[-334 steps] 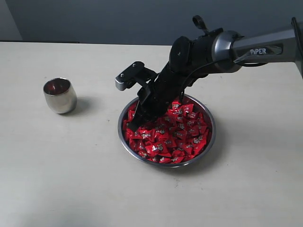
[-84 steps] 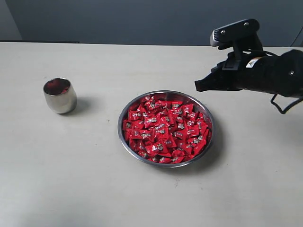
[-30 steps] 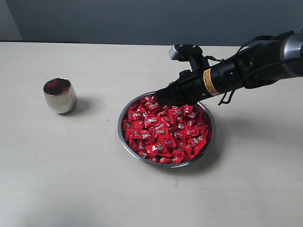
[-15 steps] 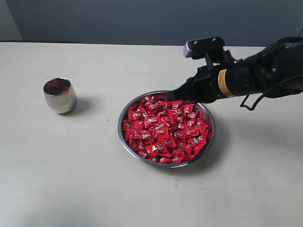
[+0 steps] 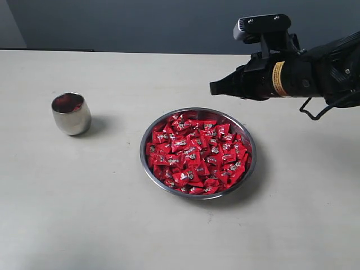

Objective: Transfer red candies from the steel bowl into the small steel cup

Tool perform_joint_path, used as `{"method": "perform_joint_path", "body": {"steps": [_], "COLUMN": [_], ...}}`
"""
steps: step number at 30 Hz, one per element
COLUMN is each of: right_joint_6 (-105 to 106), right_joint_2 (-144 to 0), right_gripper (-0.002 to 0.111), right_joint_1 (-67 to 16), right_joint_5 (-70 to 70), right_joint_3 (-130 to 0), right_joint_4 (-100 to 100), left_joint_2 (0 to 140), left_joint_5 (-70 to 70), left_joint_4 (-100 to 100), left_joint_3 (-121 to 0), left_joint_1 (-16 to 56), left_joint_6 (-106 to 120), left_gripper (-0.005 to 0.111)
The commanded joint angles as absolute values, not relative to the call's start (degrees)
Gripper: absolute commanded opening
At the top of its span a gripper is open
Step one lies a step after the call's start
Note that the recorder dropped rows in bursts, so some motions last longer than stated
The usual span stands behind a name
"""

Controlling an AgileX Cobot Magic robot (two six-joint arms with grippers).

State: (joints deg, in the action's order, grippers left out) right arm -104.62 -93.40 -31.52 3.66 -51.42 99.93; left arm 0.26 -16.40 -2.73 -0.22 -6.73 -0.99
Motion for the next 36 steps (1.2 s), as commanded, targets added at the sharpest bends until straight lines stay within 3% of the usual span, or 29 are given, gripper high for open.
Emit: {"method": "perform_joint_path", "body": {"steps": [1,12,16,20,31,36], "right_joint_6": [-101.93,-102.06,-105.72,-106.29,-104.48,-100.46], "right_joint_2": [-92.76,-97.54,-100.43,-100.90,-80.37,-70.52], "right_gripper": [-0.001,-0.001,-0.001,-0.001,-0.001,-0.001], "right_joint_1": [-31.45,-31.45,-31.45,-31.45,-31.31,-27.52], "right_joint_5": [-3.34,2.91,11.55,1.57,-18.92,-8.87], "right_joint_3": [-51.35,-56.77,-56.28,-54.08,-49.40,-42.93], "right_joint_4": [99.95,99.95,99.95,99.95,99.95,99.95], "left_joint_2": [0.00,0.00,0.00,0.00,0.00,0.00], "left_joint_5": [-16.31,-16.31,-16.31,-16.31,-16.31,-16.31], "left_joint_4": [-2.60,-2.60,-2.60,-2.60,-2.60,-2.60], "left_joint_3": [0.00,0.00,0.00,0.00,0.00,0.00], "left_joint_1": [-6.77,-6.77,-6.77,-6.77,-6.77,-6.77], "left_joint_6": [-1.12,-1.12,-1.12,-1.12,-1.12,-1.12], "left_gripper": [0.000,0.000,0.000,0.000,0.000,0.000]}}
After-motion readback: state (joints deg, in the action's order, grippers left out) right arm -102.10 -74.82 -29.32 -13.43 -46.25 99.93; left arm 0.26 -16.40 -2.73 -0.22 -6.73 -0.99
